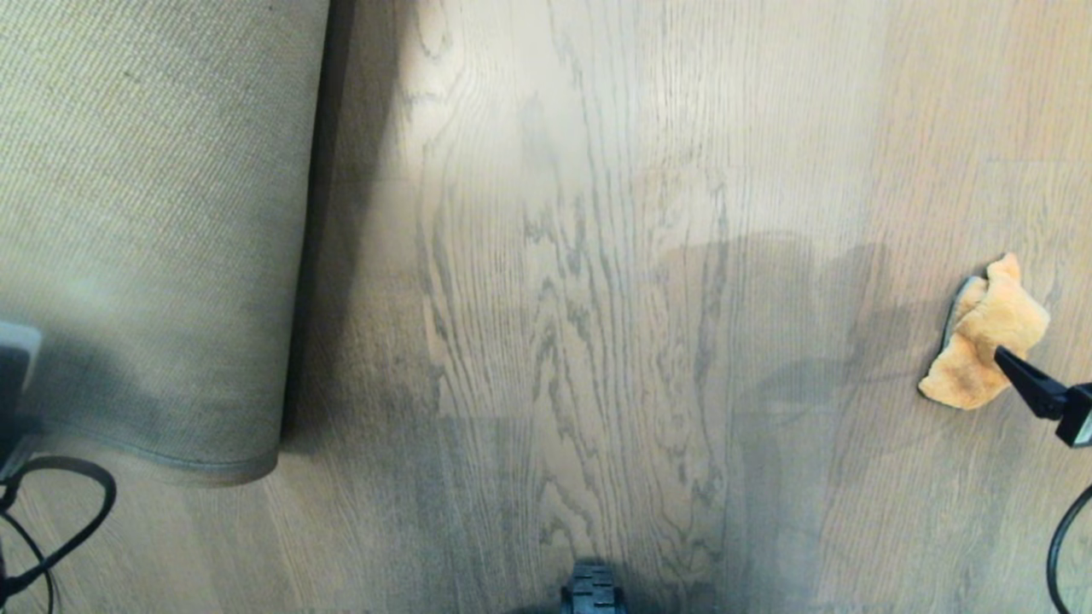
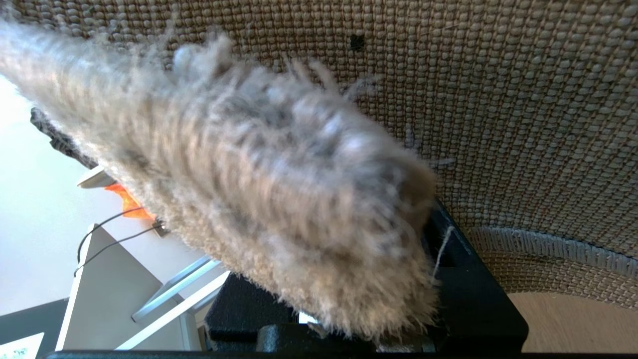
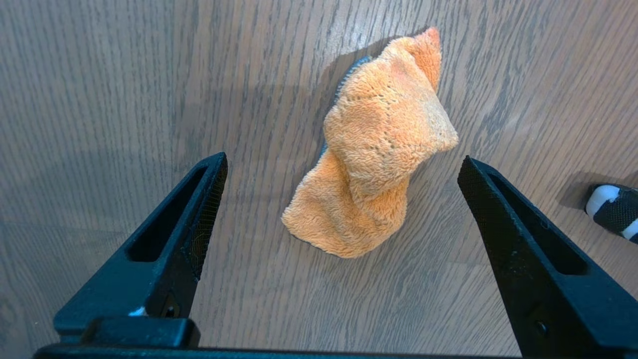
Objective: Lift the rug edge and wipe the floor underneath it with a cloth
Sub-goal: Lay down the carpet, then put down the rag
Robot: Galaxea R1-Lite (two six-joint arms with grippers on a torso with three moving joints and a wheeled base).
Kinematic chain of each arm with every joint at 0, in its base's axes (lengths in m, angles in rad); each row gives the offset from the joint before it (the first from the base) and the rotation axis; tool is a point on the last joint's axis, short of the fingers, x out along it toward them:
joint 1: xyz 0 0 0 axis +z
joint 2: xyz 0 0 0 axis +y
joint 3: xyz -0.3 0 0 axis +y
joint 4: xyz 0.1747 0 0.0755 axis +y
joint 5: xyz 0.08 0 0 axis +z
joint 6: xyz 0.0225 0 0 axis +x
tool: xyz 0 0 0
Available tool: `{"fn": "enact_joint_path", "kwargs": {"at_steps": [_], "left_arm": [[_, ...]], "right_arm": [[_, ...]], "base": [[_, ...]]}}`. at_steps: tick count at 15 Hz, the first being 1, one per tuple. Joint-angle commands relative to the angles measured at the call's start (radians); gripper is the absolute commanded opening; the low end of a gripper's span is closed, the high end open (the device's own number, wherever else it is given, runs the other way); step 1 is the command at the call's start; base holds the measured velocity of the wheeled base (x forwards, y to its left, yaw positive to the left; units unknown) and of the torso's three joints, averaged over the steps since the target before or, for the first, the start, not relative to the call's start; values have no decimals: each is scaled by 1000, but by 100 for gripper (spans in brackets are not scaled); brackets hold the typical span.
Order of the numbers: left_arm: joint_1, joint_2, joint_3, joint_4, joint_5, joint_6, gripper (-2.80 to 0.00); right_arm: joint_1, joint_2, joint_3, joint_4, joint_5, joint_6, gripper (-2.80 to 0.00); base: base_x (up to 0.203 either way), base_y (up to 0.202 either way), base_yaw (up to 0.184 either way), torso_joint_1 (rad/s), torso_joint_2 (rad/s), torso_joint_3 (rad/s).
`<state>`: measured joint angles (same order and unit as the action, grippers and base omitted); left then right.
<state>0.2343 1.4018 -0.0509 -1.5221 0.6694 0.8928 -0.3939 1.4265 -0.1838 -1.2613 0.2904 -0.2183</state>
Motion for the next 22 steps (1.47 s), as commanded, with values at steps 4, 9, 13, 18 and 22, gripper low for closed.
{"fn": "enact_joint_path", "kwargs": {"at_steps": [4, 9, 13, 18, 22], "left_arm": [[0, -3, 2, -48, 4, 14, -280], [0, -13, 2, -48, 6, 23, -280], [0, -15, 2, -48, 4, 23, -280], [0, -23, 2, -48, 4, 23, -280], [0, -24, 2, -48, 4, 23, -280]], "right_arm": [[22, -55, 49, -8, 3, -1, -280], [139, -162, 181, -1, 4, 0, -280], [230, -367, 184, 206, 3, 18, -280], [285, -776, 184, 673, -1, 23, -280], [297, -1100, 178, 1057, -9, 26, -280]], "base": [[0, 0, 0, 0, 0, 0], [0, 0, 0, 0, 0, 0], [0, 0, 0, 0, 0, 0], [0, 0, 0, 0, 0, 0], [0, 0, 0, 0, 0, 0]]}}
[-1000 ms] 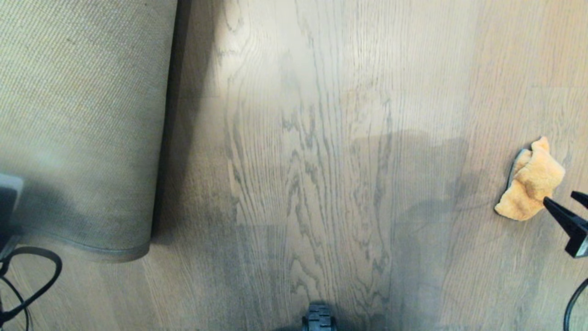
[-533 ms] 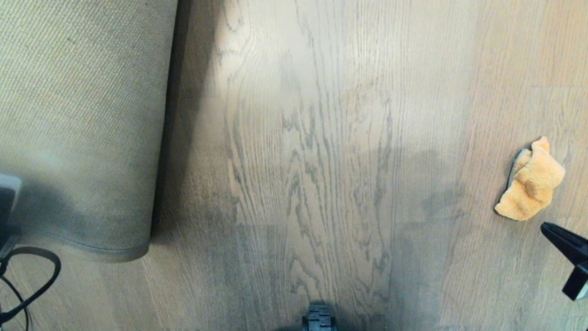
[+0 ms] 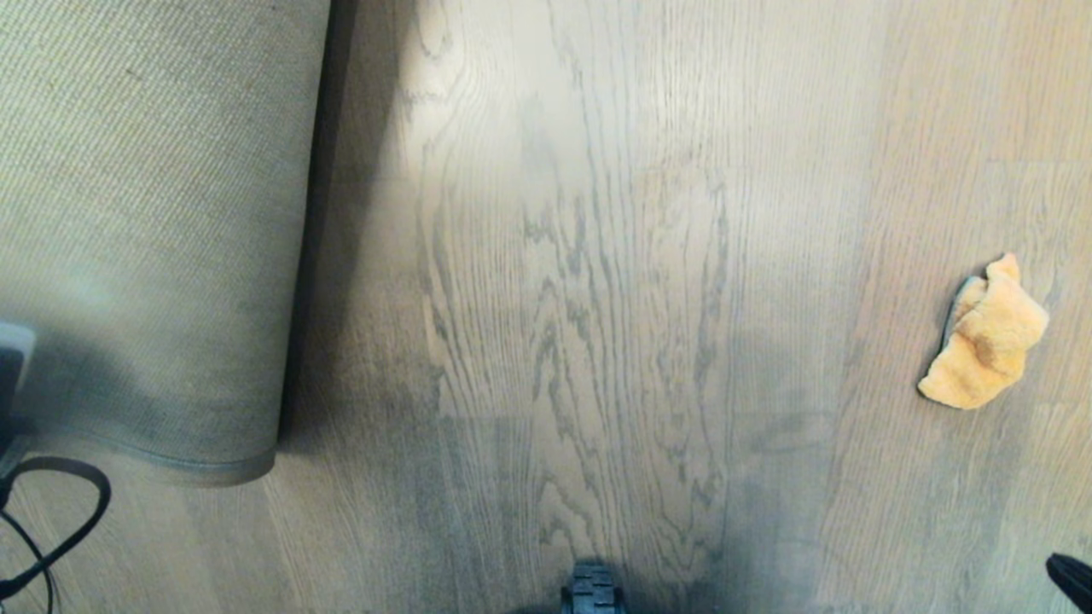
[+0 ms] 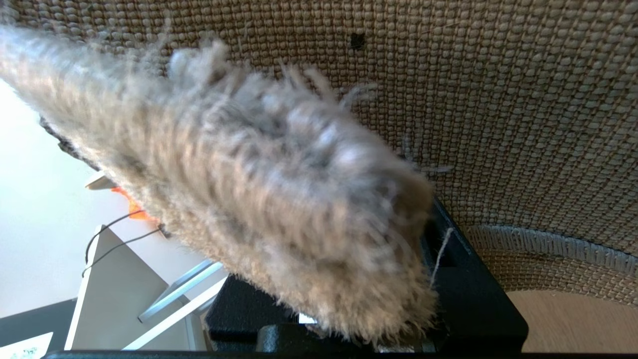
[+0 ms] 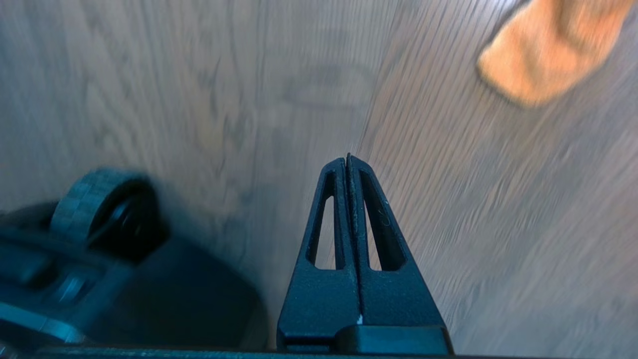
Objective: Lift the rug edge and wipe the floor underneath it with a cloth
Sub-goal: Put down the rag
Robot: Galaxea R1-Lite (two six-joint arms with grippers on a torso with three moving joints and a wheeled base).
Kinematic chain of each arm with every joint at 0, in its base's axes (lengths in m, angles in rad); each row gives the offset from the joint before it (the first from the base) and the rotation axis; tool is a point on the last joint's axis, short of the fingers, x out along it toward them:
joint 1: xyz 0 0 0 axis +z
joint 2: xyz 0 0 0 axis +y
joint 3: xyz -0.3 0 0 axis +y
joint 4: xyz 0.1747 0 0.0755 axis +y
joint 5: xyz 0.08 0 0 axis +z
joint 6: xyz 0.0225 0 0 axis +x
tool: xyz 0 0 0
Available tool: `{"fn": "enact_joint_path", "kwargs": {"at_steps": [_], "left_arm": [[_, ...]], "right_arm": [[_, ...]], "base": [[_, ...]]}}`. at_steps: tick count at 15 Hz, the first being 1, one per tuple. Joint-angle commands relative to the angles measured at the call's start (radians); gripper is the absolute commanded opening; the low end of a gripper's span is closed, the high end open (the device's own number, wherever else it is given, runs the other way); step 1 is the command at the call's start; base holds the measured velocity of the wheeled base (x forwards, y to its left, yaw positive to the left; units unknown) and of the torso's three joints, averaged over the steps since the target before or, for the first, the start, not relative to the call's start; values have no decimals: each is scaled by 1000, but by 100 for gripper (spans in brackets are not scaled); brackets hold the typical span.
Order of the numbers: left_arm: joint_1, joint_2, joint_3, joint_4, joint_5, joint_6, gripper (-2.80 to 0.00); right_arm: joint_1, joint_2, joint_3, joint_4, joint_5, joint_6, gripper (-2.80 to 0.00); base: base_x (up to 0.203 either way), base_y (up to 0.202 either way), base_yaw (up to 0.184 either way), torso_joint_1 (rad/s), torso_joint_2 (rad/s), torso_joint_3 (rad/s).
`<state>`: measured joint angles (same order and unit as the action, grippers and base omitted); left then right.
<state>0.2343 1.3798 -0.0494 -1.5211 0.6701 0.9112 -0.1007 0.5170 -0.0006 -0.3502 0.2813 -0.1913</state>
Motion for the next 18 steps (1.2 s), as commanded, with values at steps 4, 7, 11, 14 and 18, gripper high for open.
{"fn": "enact_joint_path", "kwargs": {"at_steps": [4, 7, 11, 14, 18], "left_arm": [[-1, -2, 0, -49, 3, 3, -280], [-1, -1, -1, -49, 3, 3, -280], [-1, 1, 0, -49, 2, 4, -280], [0, 2, 2, -49, 3, 3, -280], [-1, 1, 6, -49, 3, 3, -280]], "right_arm": [[9, -233, -18, 277, -87, 47, -280], [9, -232, -2, 298, -285, 112, -280], [9, -233, 1, 300, -289, 125, -280], [10, -233, 1, 300, -289, 133, -280], [10, -233, 1, 300, -289, 133, -280]], "base": [[0, 0, 0, 0, 0, 0], [0, 0, 0, 0, 0, 0], [0, 0, 0, 0, 0, 0], [0, 0, 0, 0, 0, 0], [0, 0, 0, 0, 0, 0]]}}
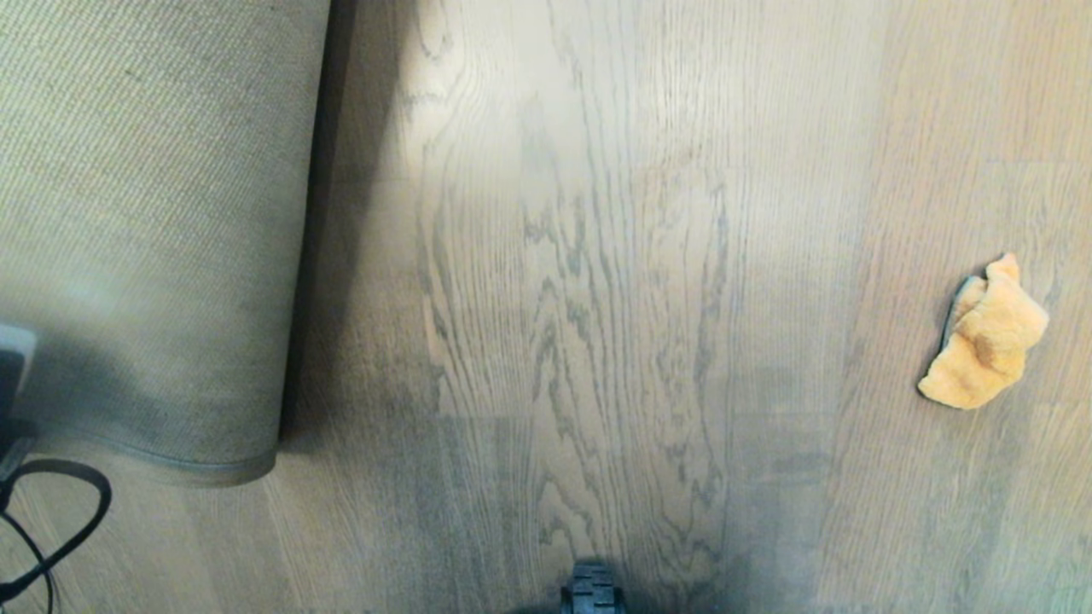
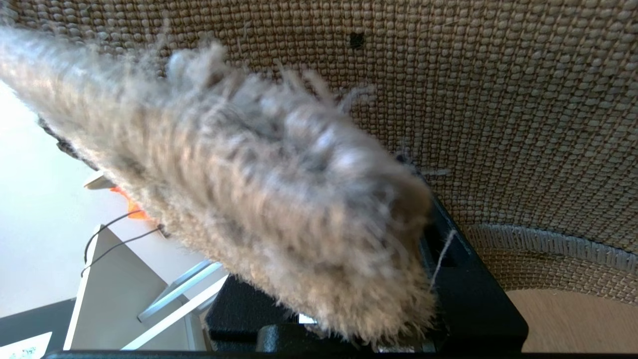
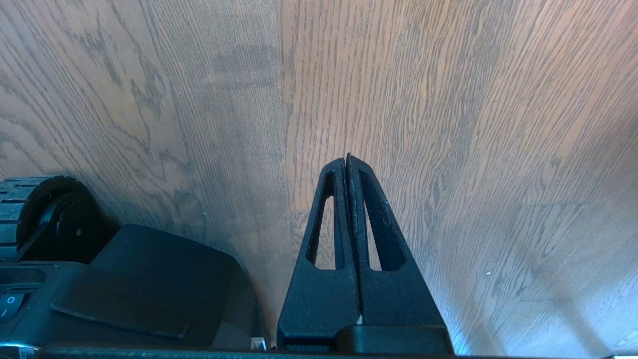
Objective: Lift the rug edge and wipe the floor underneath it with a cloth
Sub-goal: Put down the rag
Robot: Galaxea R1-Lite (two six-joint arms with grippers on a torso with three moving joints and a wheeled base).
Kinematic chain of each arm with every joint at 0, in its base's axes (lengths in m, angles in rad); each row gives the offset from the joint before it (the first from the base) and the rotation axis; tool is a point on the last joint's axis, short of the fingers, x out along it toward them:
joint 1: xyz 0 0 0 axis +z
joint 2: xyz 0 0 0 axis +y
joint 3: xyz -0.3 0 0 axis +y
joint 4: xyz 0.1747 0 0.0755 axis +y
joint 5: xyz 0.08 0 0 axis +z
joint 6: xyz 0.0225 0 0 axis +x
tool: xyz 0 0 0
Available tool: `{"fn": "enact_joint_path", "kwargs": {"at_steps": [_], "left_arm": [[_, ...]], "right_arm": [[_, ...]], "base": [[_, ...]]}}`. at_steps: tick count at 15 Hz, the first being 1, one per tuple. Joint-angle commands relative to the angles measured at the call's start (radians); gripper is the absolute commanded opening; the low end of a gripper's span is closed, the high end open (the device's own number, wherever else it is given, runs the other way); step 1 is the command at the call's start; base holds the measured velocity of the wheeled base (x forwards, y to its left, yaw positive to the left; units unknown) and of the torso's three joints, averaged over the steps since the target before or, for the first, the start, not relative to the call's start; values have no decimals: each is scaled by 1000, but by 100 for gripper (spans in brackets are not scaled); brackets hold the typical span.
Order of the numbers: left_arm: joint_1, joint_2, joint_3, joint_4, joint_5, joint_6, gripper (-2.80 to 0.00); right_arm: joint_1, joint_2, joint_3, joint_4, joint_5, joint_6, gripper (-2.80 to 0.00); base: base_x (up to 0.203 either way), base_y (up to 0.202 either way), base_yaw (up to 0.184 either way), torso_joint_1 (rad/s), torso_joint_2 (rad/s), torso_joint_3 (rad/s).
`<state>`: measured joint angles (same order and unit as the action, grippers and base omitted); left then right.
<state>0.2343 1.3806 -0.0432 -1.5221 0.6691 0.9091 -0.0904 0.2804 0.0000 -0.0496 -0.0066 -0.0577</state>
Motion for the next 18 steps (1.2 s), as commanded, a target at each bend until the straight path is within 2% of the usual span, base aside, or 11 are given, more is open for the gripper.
{"fn": "enact_joint_path", "kwargs": {"at_steps": [1, 10, 13, 15, 18], "left_arm": [[0, 1, 0, -48, 4, 5, -280], [0, 6, 0, -48, 4, 5, -280], [-1, 8, -1, -48, 3, 5, -280], [-1, 9, -1, -48, 4, 5, -280], [-1, 9, -1, -48, 3, 5, -280]], "right_arm": [[0, 3, 0, -1, -1, -1, -280], [2, 3, 0, -1, 0, -1, -280], [61, -14, 0, -1, 0, -1, -280], [91, -90, 0, -2, 0, -1, -280], [91, -245, 0, -3, -2, 15, -280]], "base": [[0, 0, 0, 0, 0, 0], [0, 0, 0, 0, 0, 0], [0, 0, 0, 0, 0, 0], [0, 0, 0, 0, 0, 0], [0, 0, 0, 0, 0, 0]]}}
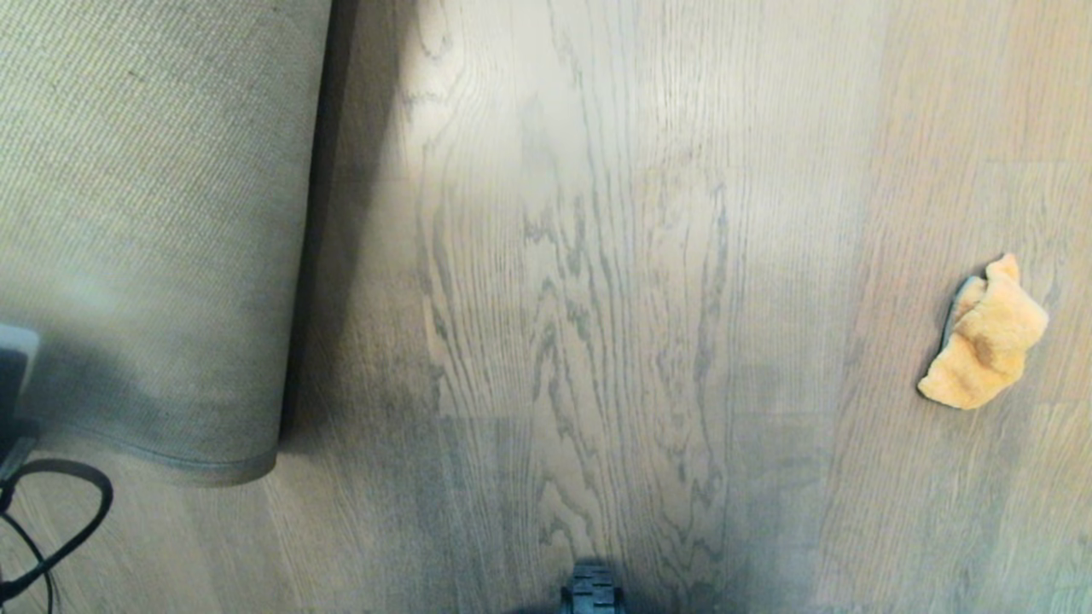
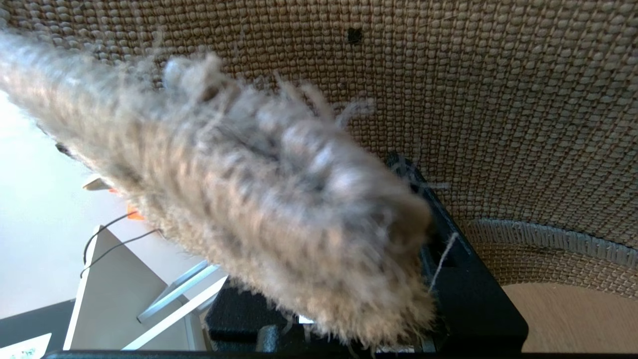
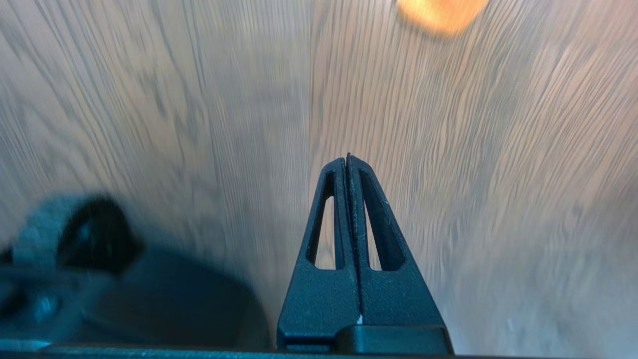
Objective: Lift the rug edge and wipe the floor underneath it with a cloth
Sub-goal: Put down the rag
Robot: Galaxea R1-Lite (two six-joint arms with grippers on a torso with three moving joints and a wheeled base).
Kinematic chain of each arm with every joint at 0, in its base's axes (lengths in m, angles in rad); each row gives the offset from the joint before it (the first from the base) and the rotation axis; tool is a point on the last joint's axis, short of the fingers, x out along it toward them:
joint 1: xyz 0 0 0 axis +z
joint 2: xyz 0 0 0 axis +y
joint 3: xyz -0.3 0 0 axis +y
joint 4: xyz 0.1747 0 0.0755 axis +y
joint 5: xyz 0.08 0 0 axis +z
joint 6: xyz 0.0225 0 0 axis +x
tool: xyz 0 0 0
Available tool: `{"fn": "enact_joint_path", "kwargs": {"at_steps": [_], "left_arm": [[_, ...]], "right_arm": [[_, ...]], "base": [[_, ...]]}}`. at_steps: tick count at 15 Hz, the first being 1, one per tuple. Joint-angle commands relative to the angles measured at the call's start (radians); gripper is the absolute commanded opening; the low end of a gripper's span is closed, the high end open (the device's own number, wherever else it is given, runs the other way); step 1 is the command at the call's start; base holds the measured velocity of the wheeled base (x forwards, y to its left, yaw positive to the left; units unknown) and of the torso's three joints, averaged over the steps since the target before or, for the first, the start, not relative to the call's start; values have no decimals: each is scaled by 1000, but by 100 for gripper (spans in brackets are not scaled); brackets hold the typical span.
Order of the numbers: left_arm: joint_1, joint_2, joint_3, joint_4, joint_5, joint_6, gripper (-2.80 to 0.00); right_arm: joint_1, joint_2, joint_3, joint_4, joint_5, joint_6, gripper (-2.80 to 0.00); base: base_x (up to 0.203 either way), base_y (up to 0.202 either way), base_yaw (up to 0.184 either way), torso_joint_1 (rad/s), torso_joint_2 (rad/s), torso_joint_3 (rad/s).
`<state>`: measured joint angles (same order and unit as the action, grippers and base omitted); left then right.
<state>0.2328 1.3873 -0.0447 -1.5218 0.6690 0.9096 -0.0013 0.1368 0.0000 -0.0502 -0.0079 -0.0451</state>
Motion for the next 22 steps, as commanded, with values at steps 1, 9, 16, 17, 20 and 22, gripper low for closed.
{"fn": "enact_joint_path", "kwargs": {"at_steps": [1, 9, 16, 17, 20, 22], "left_arm": [[-1, 2, 2, -48, 3, 5, -280], [-41, -3, 8, -48, -1, 6, -280], [-59, 0, 11, -48, -3, -2, -280], [-66, 1, 9, -48, -9, -6, -280], [-147, 11, 9, -48, -5, -63, -280], [-157, 16, 9, -48, -6, -88, -280]], "right_arm": [[0, -134, 0, -4, -4, 26, -280], [-2, -135, 0, -5, -8, 67, -280], [-2, -135, 0, -5, -9, 67, -280], [-2, -135, 0, -5, -8, 67, -280], [-2, -135, 0, -5, -9, 67, -280], [-2, -135, 0, -5, -8, 67, -280]], "base": [[0, 0, 0, 0, 0, 0], [0, 0, 0, 0, 0, 0], [0, 0, 0, 0, 0, 0], [0, 0, 0, 0, 0, 0], [0, 0, 0, 0, 0, 0], [0, 0, 0, 0, 0, 0]]}}
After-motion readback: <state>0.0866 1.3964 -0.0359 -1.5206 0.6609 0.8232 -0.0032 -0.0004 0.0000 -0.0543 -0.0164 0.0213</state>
